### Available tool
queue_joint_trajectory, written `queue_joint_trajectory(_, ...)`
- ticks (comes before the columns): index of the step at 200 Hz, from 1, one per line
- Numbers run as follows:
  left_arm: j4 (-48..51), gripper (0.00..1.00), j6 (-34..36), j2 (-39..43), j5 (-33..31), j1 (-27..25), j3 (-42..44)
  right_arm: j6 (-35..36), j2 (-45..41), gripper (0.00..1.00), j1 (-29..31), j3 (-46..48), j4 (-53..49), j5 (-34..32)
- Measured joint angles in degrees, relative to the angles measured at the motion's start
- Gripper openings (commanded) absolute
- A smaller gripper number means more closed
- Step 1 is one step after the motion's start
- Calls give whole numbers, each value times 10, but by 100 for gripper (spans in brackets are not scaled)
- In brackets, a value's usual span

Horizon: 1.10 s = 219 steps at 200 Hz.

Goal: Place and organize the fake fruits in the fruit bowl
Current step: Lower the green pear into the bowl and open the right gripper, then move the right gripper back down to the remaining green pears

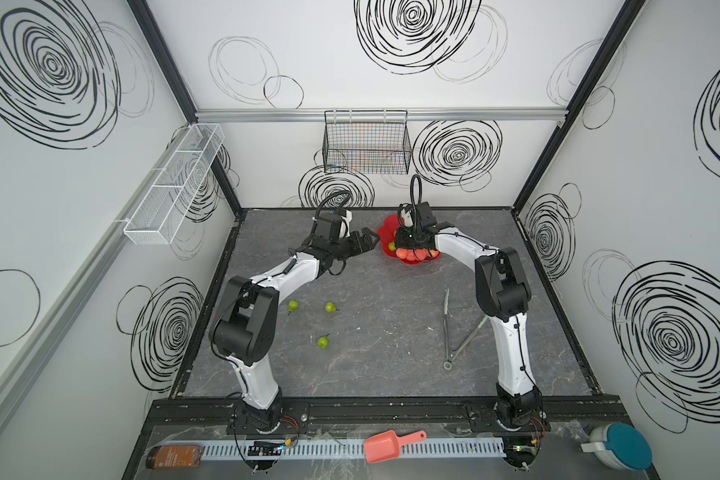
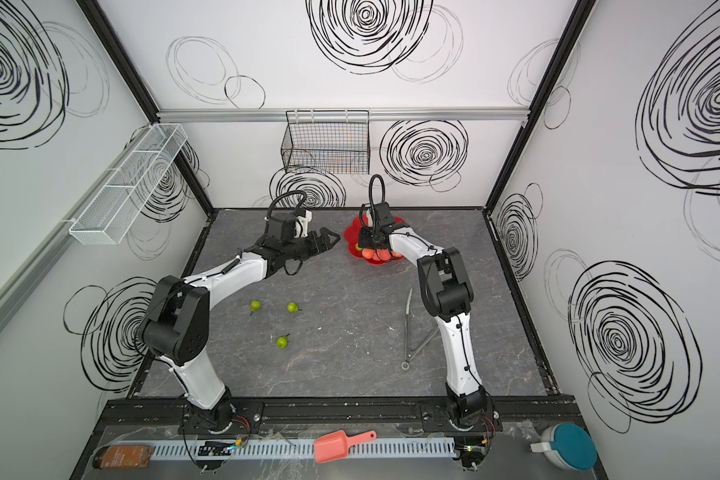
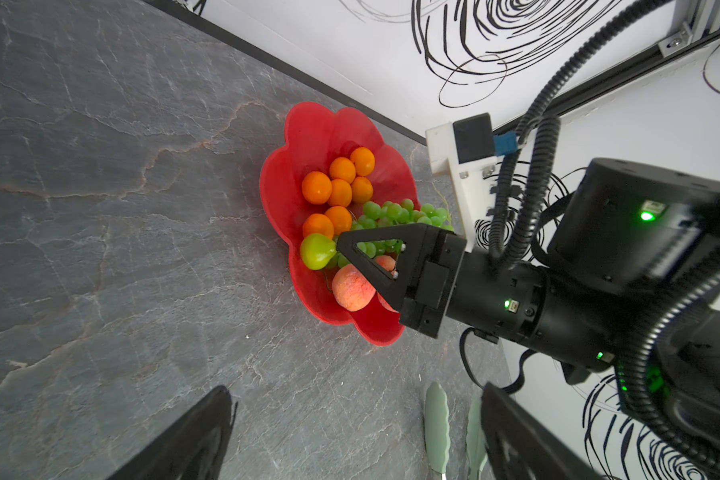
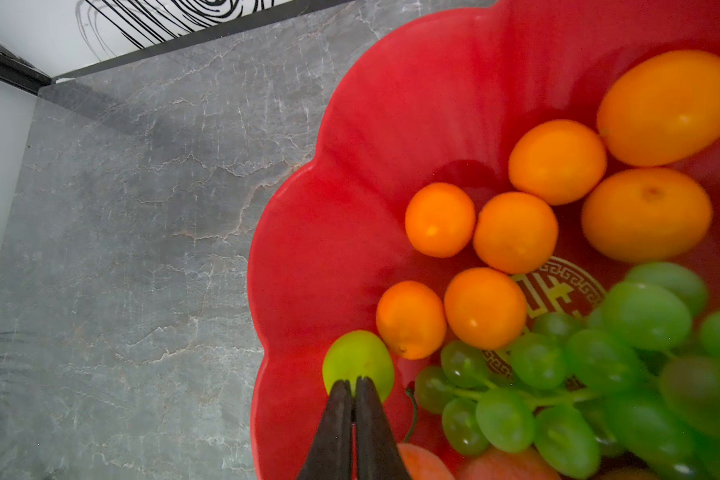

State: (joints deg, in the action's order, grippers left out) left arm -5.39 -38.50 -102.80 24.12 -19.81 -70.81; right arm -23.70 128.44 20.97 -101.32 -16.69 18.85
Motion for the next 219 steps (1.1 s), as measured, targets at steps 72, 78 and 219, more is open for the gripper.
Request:
queue_joint_trajectory(72,46,96,40,4,-39,-26,-7,15,-11,23,0,-20,-32,-16)
queue_joint_trajectory(78,54,96,43,7,-45,-28,-7,17,-17,24,0,-20,-38,-17)
queue_joint_trajectory(219,172,96,66,351,-123,-44,210,51,-372,26,97,362,54,-58)
